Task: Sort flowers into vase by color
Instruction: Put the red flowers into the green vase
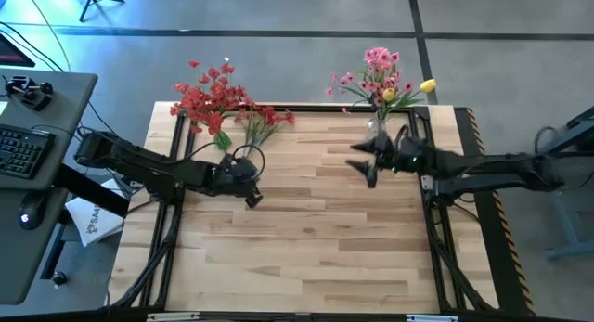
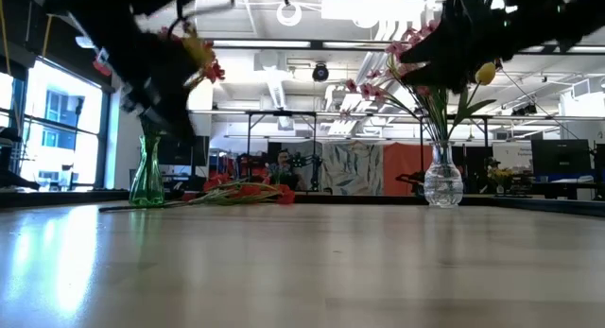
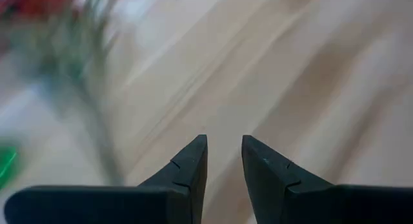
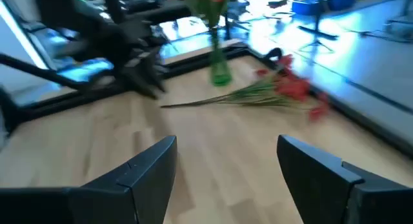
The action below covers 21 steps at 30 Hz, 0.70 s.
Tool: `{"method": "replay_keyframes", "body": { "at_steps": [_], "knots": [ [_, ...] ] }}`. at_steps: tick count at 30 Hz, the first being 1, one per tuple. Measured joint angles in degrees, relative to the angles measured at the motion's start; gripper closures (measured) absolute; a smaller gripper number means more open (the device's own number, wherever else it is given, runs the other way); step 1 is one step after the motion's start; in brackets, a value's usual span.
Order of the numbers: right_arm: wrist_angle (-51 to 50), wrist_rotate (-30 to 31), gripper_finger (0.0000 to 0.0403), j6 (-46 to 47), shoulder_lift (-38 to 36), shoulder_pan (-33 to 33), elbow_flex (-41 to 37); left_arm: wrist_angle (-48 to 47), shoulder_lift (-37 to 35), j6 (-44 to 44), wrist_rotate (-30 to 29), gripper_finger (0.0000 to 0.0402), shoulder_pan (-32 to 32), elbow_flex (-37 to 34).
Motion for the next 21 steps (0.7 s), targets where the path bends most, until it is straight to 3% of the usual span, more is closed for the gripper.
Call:
{"method": "replay_keyframes", "body": {
  "at_steps": [3,6,14,17,21],
  "knots": [
    [12.9,0.0,0.0139,2.2,4.9,2.7,-5.8,-8.8,2.7,-7.5,-0.2,0.0305,2.3,0.0],
    [22.1,0.0,0.0139,4.6,9.6,4.1,-9.1,-11.4,6.0,-12.4,0.1,0.0281,5.6,-0.6],
    [28.9,4.4,0.0139,5.4,18.6,5.6,-9.6,-7.7,15.2,-13.5,2.7,0.0223,14.0,-2.5],
    [29.3,5.0,0.0139,5.3,20.6,5.6,-8.7,-7.2,16.7,-12.4,3.4,0.0233,14.8,-2.4],
    [29.7,4.0,0.0139,5.5,22.8,5.6,-7.9,-6.0,17.0,-5.7,6.4,0.0291,14.8,-2.5]
  ]
}}
